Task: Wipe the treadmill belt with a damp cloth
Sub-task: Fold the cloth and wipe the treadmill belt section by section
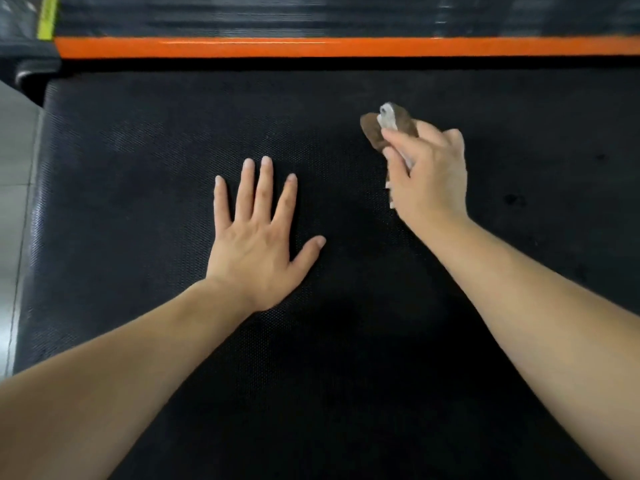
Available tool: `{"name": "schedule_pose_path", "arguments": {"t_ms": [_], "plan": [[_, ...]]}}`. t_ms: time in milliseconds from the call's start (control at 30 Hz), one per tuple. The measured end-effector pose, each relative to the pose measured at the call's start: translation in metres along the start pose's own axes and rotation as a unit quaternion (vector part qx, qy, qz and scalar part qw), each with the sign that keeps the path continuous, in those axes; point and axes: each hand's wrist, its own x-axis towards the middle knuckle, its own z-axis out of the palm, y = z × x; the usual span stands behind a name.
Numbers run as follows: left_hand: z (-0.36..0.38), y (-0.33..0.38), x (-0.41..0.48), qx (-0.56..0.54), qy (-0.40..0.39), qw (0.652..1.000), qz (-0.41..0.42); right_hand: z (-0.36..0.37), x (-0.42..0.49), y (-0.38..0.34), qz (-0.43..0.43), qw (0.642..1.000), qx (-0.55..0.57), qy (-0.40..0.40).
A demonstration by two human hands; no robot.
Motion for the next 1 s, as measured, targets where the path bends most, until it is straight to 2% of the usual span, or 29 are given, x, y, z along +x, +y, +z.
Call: {"name": "schedule_pose_path", "arguments": {"t_ms": [100, 200, 267, 367, 500, 700, 900, 1000], "plan": [[0.000, 0.000, 0.000, -0.004, 0.011, 1.000, 0.003, -0.008, -0.017, -0.005, -0.079, 0.995, -0.047, -0.050], [0.000, 0.001, -0.001, -0.002, 0.019, 1.000, 0.003, -0.020, -0.044, -0.004, -0.122, 0.982, -0.100, -0.105], [0.000, 0.001, -0.001, -0.003, 0.022, 1.000, 0.004, -0.020, -0.056, -0.005, -0.137, 0.980, -0.107, -0.096], [0.001, 0.001, -0.001, -0.003, 0.022, 1.000, 0.001, -0.004, -0.024, -0.012, -0.118, 0.989, -0.071, -0.056], [0.003, 0.001, -0.001, 0.005, 0.031, 1.000, 0.001, 0.023, 0.051, -0.038, -0.027, 0.994, -0.094, -0.055], [0.000, 0.001, 0.000, 0.001, 0.029, 1.000, 0.001, 0.003, -0.014, -0.018, -0.090, 0.985, -0.128, -0.071], [0.003, 0.001, 0.000, 0.009, 0.032, 0.999, 0.001, 0.024, 0.058, -0.027, -0.020, 0.982, -0.175, -0.067], [0.002, 0.002, 0.000, 0.004, 0.031, 0.999, 0.002, 0.011, 0.033, -0.023, 0.005, 0.982, -0.173, -0.073]]}}
